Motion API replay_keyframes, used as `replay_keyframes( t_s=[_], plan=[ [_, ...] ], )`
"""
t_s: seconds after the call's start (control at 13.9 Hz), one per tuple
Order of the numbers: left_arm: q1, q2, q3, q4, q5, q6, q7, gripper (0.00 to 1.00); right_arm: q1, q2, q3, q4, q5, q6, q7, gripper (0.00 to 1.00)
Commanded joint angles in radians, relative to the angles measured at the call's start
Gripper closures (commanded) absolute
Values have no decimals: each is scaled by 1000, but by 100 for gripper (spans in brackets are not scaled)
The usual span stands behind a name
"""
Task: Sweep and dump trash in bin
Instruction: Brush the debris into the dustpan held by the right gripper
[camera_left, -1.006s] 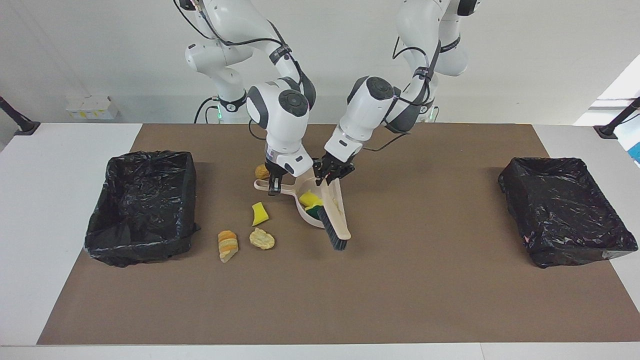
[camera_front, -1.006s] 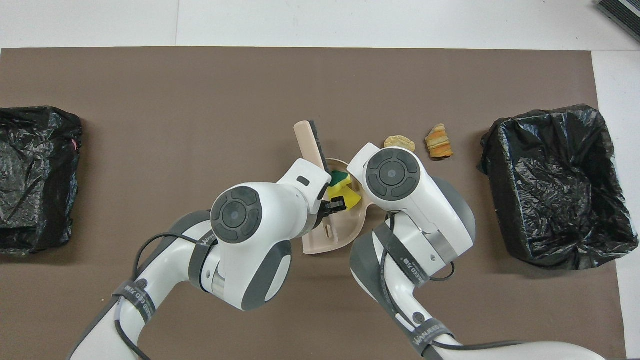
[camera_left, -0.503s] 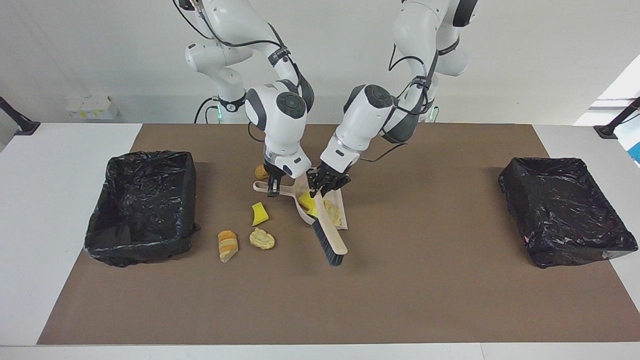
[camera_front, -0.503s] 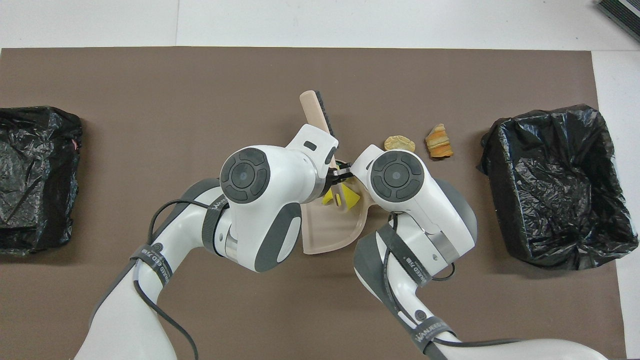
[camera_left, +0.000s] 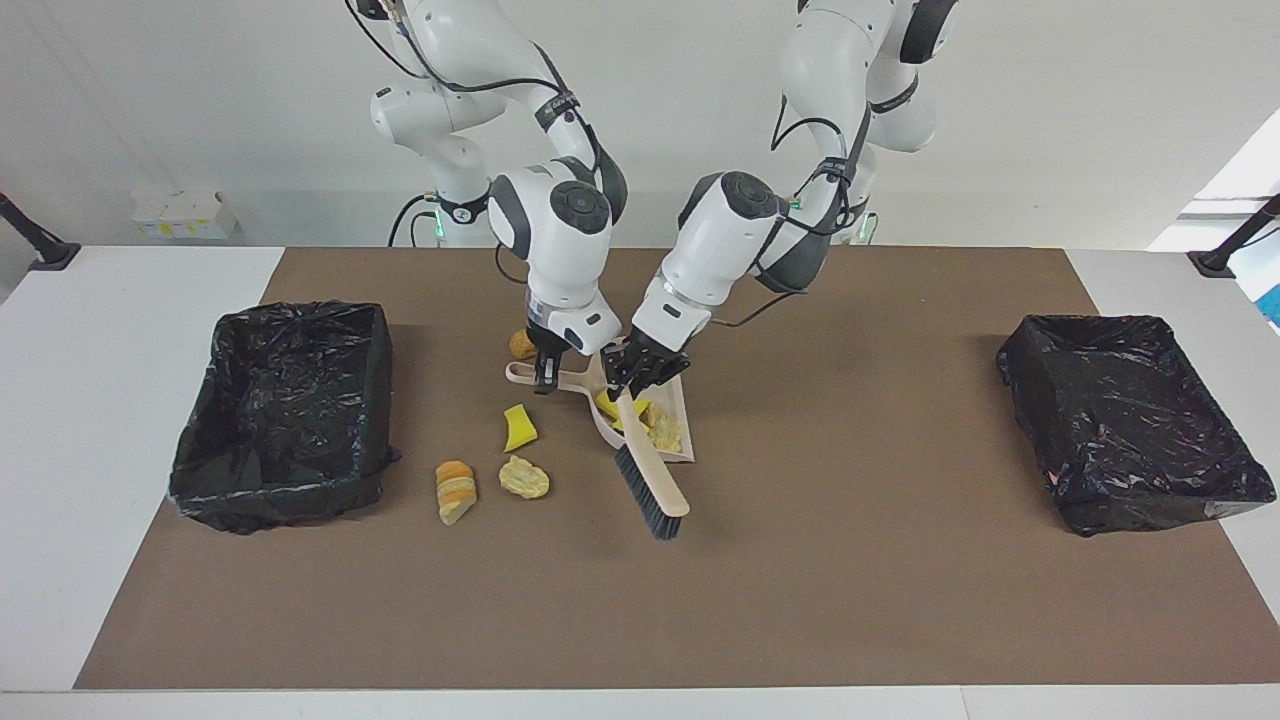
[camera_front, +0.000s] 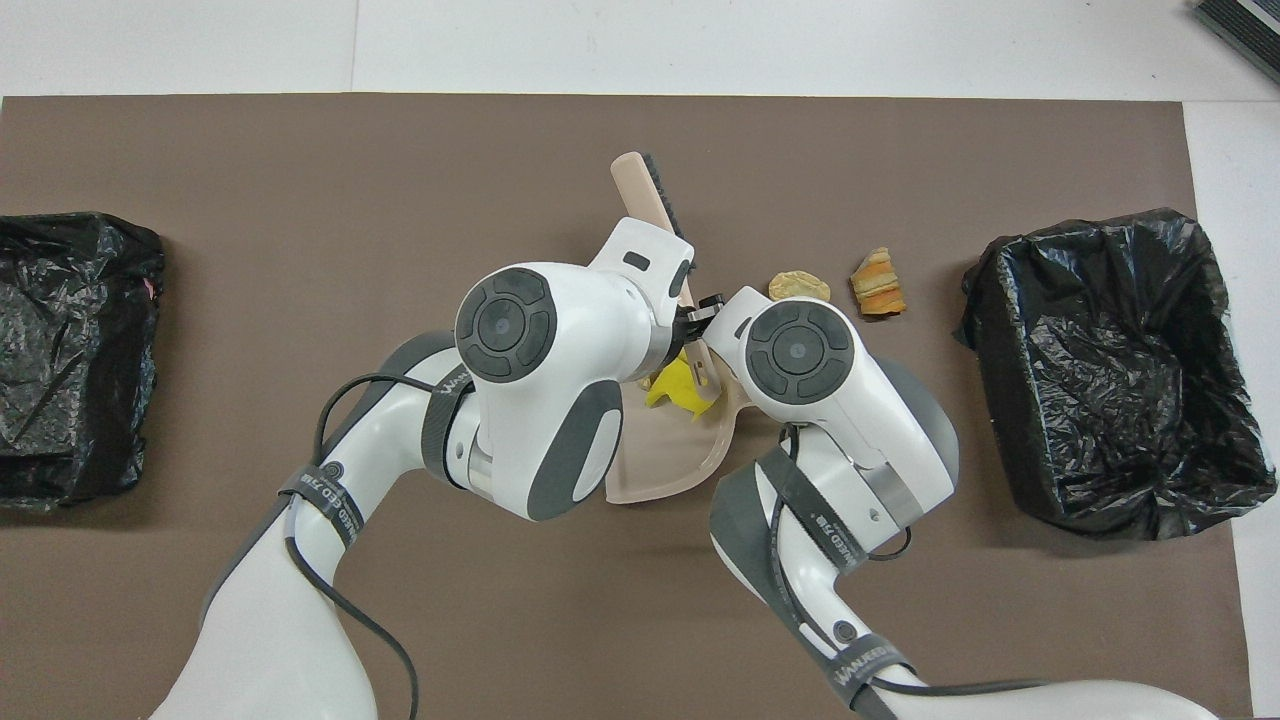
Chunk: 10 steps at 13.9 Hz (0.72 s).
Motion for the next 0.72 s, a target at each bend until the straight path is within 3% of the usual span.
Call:
replay_keyframes(
  t_s=[0.0, 0.29, 0.65],
  plan=[
    [2, -41, 13, 18, 54, -154, -47, 100, -43, -6, 7, -17, 41, 26, -40, 100],
    [3, -207, 62, -117, 103, -379, -53, 100, -150, -7, 7, -10, 208, 62, -249, 100],
    [-26, -520, 53, -529, 182, -388, -53, 100, -281, -10, 7, 61, 281, 24, -428, 100]
  ],
)
